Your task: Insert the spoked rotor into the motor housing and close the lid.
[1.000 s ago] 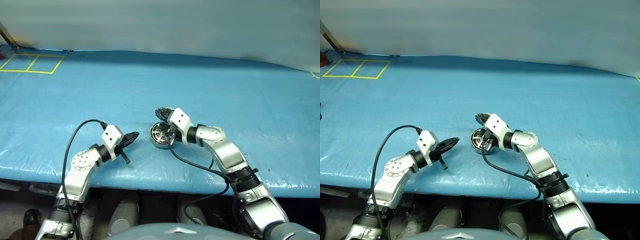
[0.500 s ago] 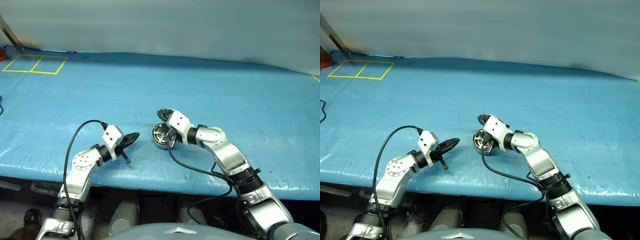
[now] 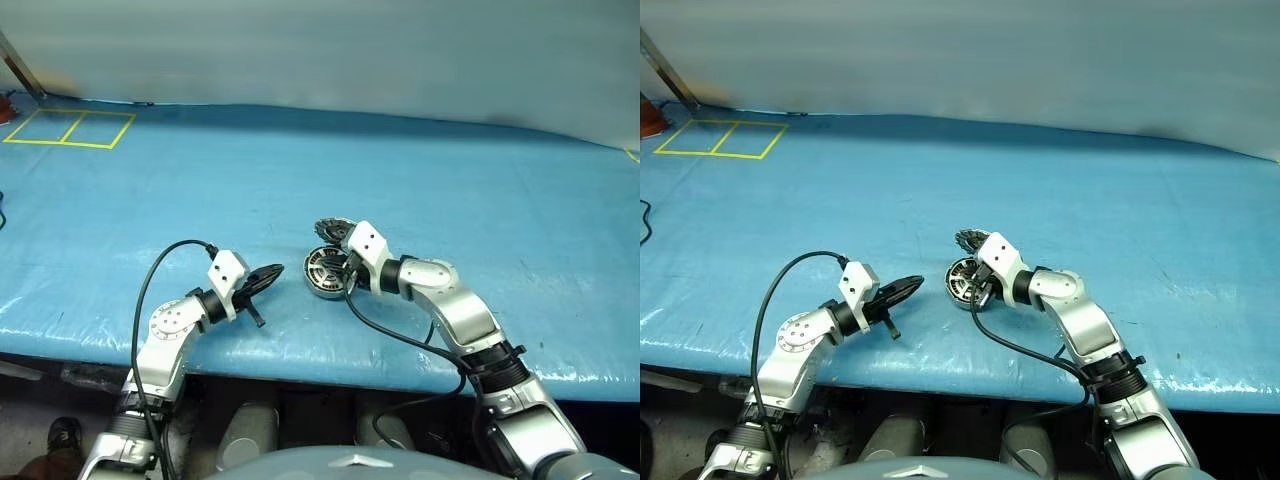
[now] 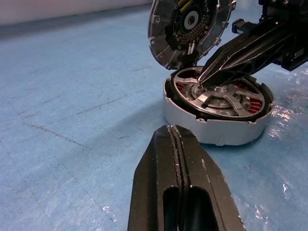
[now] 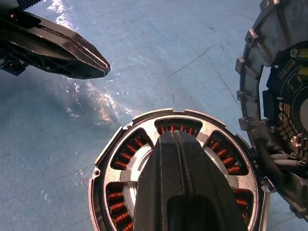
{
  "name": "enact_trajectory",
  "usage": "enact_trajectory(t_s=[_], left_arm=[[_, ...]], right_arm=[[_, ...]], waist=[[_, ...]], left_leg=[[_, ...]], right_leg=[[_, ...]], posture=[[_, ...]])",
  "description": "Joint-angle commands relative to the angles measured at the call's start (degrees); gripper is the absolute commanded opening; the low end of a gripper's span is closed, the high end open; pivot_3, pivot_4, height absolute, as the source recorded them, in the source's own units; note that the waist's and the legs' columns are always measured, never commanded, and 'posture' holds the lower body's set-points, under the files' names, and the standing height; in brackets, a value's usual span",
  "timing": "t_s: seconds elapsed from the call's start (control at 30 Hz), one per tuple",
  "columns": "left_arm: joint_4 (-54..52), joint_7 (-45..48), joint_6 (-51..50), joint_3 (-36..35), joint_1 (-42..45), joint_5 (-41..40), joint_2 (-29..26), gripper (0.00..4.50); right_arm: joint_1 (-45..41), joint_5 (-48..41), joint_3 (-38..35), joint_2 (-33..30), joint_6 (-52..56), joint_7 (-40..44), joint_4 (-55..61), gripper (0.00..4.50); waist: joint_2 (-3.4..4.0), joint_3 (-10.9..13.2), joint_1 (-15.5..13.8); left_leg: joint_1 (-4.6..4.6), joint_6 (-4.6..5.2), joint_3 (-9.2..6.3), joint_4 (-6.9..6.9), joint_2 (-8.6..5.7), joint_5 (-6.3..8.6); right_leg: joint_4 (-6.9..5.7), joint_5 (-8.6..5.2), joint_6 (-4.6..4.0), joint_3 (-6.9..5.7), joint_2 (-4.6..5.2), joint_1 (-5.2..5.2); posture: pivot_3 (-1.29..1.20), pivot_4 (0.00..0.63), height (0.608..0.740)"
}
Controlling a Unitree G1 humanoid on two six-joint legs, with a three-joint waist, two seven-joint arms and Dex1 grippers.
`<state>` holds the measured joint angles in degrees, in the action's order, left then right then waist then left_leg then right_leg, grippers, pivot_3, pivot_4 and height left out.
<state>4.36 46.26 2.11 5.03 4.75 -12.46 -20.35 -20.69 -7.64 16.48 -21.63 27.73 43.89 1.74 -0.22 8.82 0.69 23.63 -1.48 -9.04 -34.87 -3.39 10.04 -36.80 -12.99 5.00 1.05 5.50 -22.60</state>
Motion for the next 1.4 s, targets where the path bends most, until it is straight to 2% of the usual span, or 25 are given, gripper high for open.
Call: enact_trajectory(t_s=[0.03,0.2,0.37,0.63,0.93,1.03,1.1,1.3,1.4], left_arm=[[-0.30,1.22,0.52,-0.23,0.56,-1.69,0.26,0.00],[-0.04,1.72,0.94,-0.24,0.63,-1.43,0.16,0.00],[0.36,1.44,1.35,-0.09,1.06,-1.20,0.22,0.00],[0.15,1.28,1.48,-0.26,0.39,-1.21,-0.07,0.00],[-0.21,1.02,1.43,-0.30,0.15,-1.30,0.11,0.00],[-0.06,0.97,1.54,-0.25,0.22,-1.21,0.19,0.00],[0.03,0.96,1.66,-0.17,0.23,-1.13,0.25,0.00],[0.75,1.09,2.05,0.12,0.60,-1.10,0.57,0.00],[1.07,1.16,2.18,0.21,0.84,-1.09,0.69,0.00]], right_arm=[[2.17,0.75,0.99,-0.68,2.41,0.40,-5.60,0.02],[1.63,-1.60,-0.31,0.17,3.62,0.72,-2.71,0.02],[1.22,7.84,6.48,-2.97,2.04,-2.29,-7.93,0.02],[0.56,12.24,8.36,-4.36,1.81,-5.33,-7.73,0.02],[3.73,-3.79,-4.50,0.86,-2.03,-1.10,3.35,0.02],[4.66,-5.34,-7.11,-1.04,-1.54,-0.77,6.80,0.02],[5.57,-5.44,-8.30,-3.59,-0.29,-0.73,9.07,0.02],[8.75,3.46,-6.80,-16.99,2.32,-1.71,10.72,0.02],[7.15,5.15,-8.19,-16.72,2.31,-5.09,8.33,0.02]], waist=[[0.00,0.00,0.00],[0.01,0.01,0.04],[0.00,-0.08,0.09],[-0.11,-0.67,-0.02],[0.10,-0.33,0.07],[0.30,-0.16,0.21],[0.32,-0.14,0.21],[0.26,-0.09,0.04],[0.09,0.08,0.53]], left_leg=[[-0.01,0.09,0.00,0.01,0.01,-0.06],[0.01,-0.02,-0.01,0.02,0.01,0.01],[-0.03,-0.09,-0.01,0.06,0.02,0.05],[-0.12,-0.16,-0.04,0.04,0.10,0.10],[0.23,-0.15,-0.16,0.04,0.09,0.09],[0.44,0.26,-0.10,0.03,-0.11,-0.17],[0.66,0.20,-0.10,0.17,-0.06,-0.13],[0.93,0.13,-0.10,0.72,-0.04,-0.10],[0.91,0.14,0.02,0.71,0.03,-0.10]], right_leg=[[0.00,-0.01,-0.01,-0.01,0.00,0.00],[0.00,-0.02,-0.02,-0.01,0.00,0.00],[0.00,-0.03,-0.04,-0.03,0.00,0.00],[0.00,-0.07,-0.05,-0.06,0.08,0.17],[0.01,-0.06,-0.01,-0.17,0.47,-0.02],[-0.03,-0.01,0.05,-0.14,0.26,-0.27],[-0.03,0.08,0.28,-0.15,0.11,-0.42],[0.00,0.02,0.06,-0.16,0.07,-0.85],[0.01,-0.19,0.25,-0.15,0.08,-0.86]], posture=[[0.00,0.150,0.740],[0.00,0.150,0.740],[0.00,0.150,0.740],[0.00,0.150,0.740],[0.00,0.150,0.740],[0.00,0.150,0.740],[0.00,0.150,0.740],[0.00,0.150,0.740],[0.00,0.150,0.740]])
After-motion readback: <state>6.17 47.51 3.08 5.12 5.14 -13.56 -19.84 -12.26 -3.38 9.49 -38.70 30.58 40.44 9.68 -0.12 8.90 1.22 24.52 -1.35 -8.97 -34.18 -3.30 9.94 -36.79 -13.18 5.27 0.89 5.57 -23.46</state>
